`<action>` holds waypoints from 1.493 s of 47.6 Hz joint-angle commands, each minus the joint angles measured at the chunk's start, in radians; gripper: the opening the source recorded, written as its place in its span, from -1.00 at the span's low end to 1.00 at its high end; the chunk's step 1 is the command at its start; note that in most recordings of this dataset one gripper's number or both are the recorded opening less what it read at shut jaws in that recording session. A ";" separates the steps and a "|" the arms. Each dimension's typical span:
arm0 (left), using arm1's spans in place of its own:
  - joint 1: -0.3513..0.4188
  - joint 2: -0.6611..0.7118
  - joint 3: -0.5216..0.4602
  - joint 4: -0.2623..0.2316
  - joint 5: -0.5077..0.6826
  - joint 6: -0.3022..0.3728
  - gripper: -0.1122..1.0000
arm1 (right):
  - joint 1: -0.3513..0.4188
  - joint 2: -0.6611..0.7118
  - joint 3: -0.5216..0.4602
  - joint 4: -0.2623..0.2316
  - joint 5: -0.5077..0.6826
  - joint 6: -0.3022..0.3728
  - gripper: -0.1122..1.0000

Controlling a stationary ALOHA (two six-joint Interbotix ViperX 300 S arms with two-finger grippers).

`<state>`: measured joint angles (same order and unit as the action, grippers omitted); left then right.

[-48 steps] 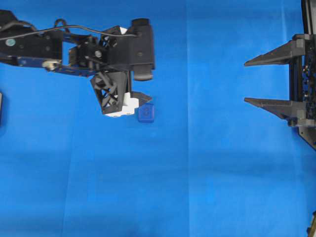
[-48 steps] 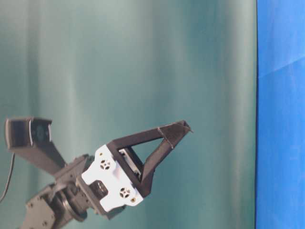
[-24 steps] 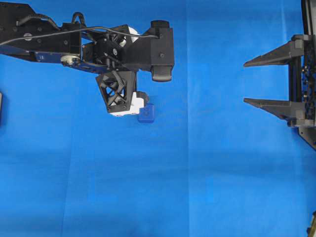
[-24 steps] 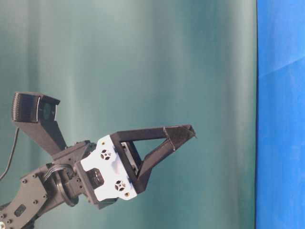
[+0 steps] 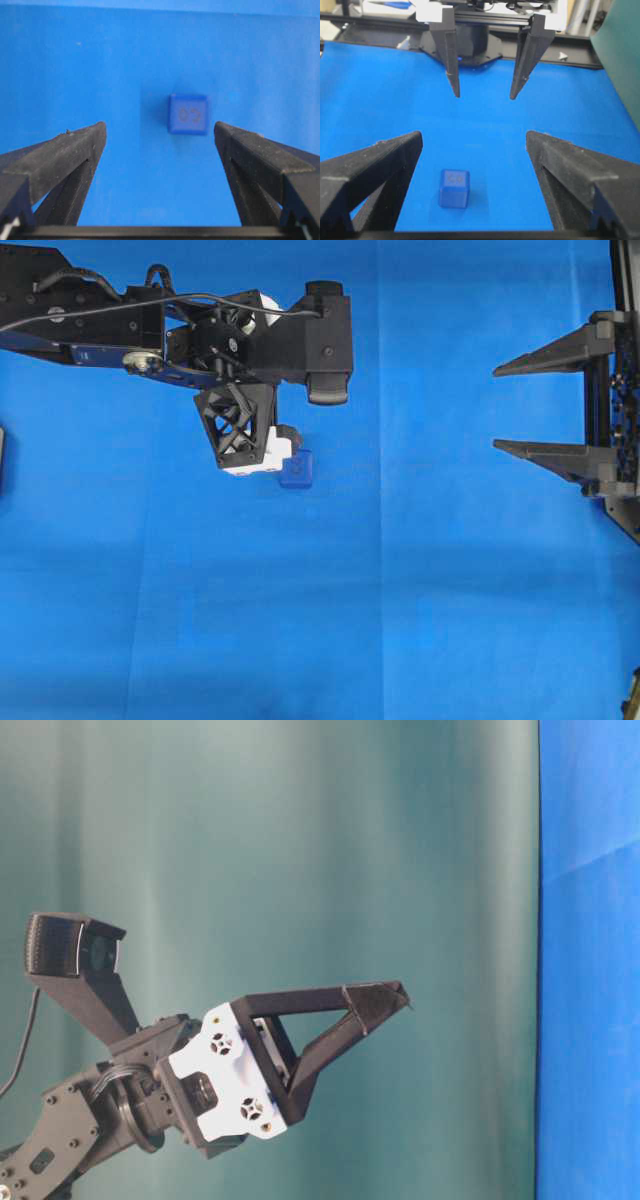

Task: Handover the blue block to the right arm after grasping it with the left arm, then place it in the designated position.
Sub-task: 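Lower the left gripper around the blue cube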

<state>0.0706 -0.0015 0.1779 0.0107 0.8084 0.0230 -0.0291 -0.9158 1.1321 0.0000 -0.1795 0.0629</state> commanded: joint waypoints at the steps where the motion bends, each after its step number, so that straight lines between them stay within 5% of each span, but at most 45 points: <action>1: 0.002 -0.014 -0.025 0.003 -0.003 -0.002 0.86 | -0.002 0.005 -0.025 0.000 -0.005 -0.002 0.95; 46: -0.002 -0.014 -0.021 0.003 -0.014 -0.003 0.86 | -0.002 0.003 -0.025 0.000 0.006 -0.002 0.95; 71: -0.020 0.023 0.077 0.003 -0.158 -0.017 0.86 | -0.002 0.020 -0.021 0.000 0.005 -0.002 0.95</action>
<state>0.0537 0.0261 0.2516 0.0123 0.6796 0.0092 -0.0307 -0.9035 1.1321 0.0015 -0.1687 0.0629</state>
